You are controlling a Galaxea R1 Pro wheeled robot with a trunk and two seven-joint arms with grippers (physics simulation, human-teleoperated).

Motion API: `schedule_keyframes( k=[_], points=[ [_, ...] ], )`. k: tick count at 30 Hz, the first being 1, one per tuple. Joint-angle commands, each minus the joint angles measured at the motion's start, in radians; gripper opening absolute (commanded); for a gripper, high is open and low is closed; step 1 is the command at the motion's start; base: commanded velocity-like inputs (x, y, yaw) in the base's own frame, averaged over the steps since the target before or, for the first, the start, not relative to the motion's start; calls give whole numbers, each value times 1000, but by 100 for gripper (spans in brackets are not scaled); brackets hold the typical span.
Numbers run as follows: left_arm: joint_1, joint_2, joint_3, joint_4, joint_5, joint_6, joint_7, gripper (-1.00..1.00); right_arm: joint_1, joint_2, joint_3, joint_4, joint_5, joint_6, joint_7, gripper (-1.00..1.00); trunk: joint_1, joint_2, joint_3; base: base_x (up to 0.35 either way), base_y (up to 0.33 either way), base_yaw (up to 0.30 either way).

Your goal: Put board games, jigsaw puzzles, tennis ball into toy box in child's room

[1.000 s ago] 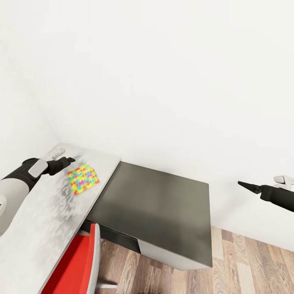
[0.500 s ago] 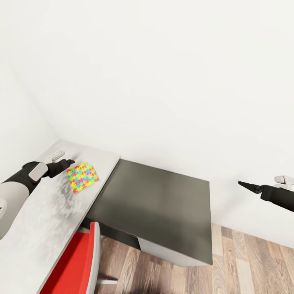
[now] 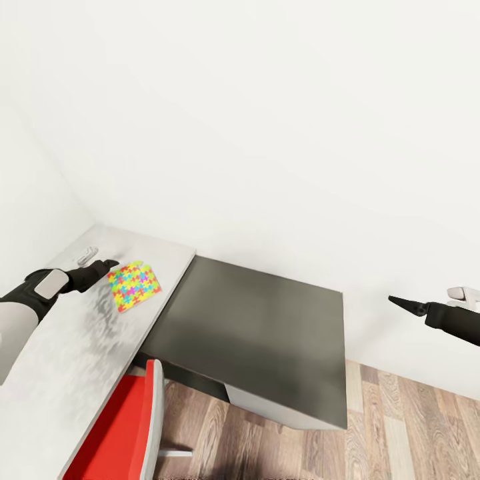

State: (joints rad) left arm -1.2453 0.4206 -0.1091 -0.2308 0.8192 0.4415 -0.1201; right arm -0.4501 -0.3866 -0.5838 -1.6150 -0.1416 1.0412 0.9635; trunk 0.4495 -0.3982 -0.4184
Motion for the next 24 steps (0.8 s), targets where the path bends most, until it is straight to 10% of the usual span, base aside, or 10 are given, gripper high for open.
schedule_keyframes(
  k=[1, 24],
  points=[
    [1, 4, -9, 0, 16, 3, -5, 100, -1, 0, -1, 0, -3, 6, 1, 100, 1, -2, -3, 0, 0, 0],
    [19, 14, -14, 0, 51, 6, -18, 100, -1, 5, -27, 0, -3, 6, 2, 100, 1, -2, -19, 0, 0, -22]
  ],
)
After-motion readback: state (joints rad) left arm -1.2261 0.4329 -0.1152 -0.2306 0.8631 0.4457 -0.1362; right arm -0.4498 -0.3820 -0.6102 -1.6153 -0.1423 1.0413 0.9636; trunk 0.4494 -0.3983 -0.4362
